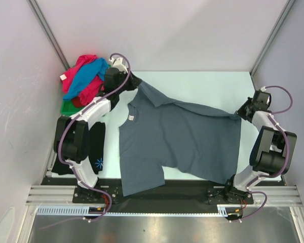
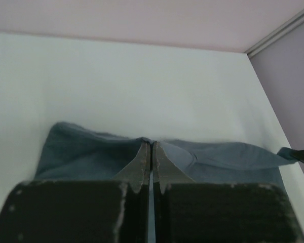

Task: Fold and stack the t-shirts
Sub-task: Fold the tshirt

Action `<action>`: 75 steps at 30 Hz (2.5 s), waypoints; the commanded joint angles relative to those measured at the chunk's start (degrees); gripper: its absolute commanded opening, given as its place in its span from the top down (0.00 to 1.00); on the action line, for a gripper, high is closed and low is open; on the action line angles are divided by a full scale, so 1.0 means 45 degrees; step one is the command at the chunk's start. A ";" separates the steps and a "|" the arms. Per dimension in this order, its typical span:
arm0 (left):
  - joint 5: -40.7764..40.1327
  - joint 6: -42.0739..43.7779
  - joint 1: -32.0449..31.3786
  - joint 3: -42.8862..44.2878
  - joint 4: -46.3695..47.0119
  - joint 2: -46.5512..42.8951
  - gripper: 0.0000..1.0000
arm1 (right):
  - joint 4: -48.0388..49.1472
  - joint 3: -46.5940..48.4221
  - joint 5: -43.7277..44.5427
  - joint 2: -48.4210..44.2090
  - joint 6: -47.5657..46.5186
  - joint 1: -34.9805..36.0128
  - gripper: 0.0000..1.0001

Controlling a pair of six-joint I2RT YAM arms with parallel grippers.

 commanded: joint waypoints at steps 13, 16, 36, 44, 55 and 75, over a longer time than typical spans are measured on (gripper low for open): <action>-0.0073 -0.1410 0.0262 -0.3143 -0.2261 -0.3313 1.00 | -0.1838 0.0003 0.0836 -0.1674 -0.0333 -0.0175 1.00; 0.0063 -0.1684 0.0262 -0.3649 -0.2536 -0.3977 1.00 | -0.1858 -0.0056 0.0818 -0.1695 -0.0333 -0.0175 1.00; -0.0288 -0.2642 0.0262 -0.6269 -0.2204 -0.5443 1.00 | -0.2267 -0.0387 0.1422 -0.1538 -0.0177 -0.0175 1.00; -0.0308 -0.2564 0.0262 -0.6581 -0.2321 -0.5775 1.00 | -0.2268 -0.0955 0.1735 -0.1715 -0.0098 -0.0175 1.00; -0.1087 -0.2447 0.0262 -0.6895 -0.4427 -0.7043 0.61 | -0.3282 -0.1894 0.2634 -0.3078 0.0040 -0.0681 0.42; -0.2085 0.3960 0.0653 0.5915 -1.0876 0.3617 0.12 | -0.1916 0.1135 0.1149 0.0649 -0.1289 -0.0976 0.16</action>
